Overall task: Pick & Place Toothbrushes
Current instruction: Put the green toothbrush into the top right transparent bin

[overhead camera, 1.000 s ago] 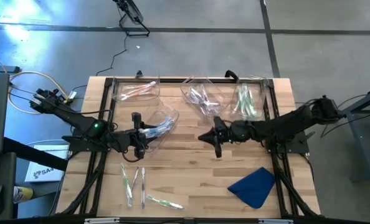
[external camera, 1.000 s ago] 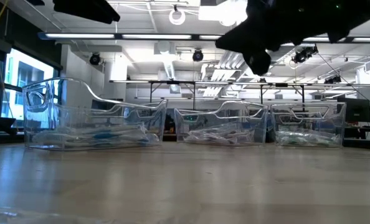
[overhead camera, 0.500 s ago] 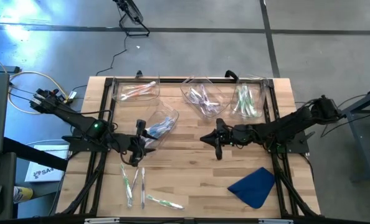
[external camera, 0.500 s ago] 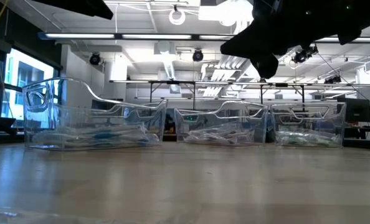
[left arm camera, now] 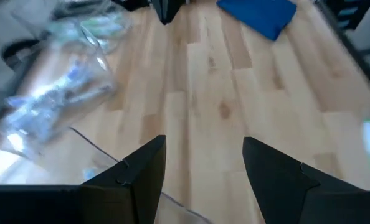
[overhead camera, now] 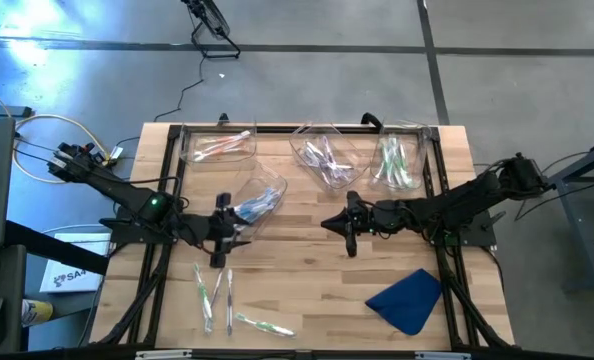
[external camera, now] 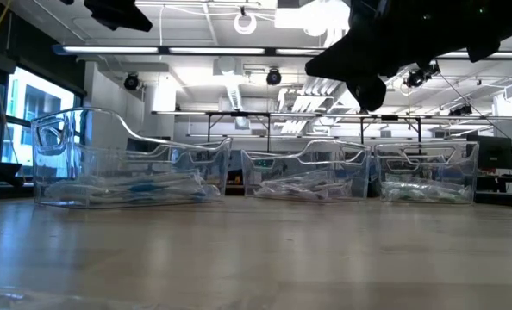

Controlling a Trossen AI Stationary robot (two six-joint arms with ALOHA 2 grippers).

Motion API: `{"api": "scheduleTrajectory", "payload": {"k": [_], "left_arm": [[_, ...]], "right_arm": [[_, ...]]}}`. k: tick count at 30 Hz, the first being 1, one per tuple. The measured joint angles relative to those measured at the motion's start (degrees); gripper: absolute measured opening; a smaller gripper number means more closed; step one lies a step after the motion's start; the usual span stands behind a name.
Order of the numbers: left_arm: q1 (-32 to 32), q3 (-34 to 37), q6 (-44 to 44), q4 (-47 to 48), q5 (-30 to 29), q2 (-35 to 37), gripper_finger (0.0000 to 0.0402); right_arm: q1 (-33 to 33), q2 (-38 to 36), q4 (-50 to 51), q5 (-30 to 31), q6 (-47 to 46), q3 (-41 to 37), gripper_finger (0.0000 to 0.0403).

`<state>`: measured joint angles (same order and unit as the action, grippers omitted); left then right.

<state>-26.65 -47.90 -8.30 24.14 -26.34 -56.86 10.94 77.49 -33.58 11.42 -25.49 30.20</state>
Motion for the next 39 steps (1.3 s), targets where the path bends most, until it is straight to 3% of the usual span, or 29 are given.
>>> {"api": "scheduleTrajectory", "payload": {"k": [5, 12, 17, 21, 28, 35, 39], "left_arm": [[0.0, 0.0, -8.36, 0.0, 2.43, 0.0, 0.0207], [-0.04, 0.0, -16.0, -0.01, 10.47, 0.0, 0.0207], [-0.22, 0.0, -28.3, -0.13, 10.5, -0.25, 0.0207], [-1.91, 0.0, -33.32, 0.02, 10.83, -2.32, 0.0207], [-8.68, -0.07, -54.49, 1.57, 11.08, -9.78, 0.0207], [-17.19, -0.04, -80.17, 3.42, 20.48, -13.78, 0.0206], [-22.41, -0.04, -93.51, 5.79, 21.08, -14.58, 0.0206]], "right_arm": [[0.0, 0.0, 0.19, -1.63, -0.31, 0.02, 0.0009], [0.0, 0.0, 0.18, -6.26, 1.52, 0.04, 0.0009], [-0.02, 0.0, 0.33, -7.43, 1.7, 0.04, 0.0009], [-0.04, 0.0, 1.46, -7.41, 1.74, 0.07, 0.0009], [-0.04, 0.0, 4.77, -7.5, 1.76, 0.09, 0.0009], [-0.04, 0.0, 7.35, -7.52, 3.38, 0.09, 0.0009], [-0.02, 0.0, 7.6, -8.04, 3.38, 0.09, 0.0009]]}}
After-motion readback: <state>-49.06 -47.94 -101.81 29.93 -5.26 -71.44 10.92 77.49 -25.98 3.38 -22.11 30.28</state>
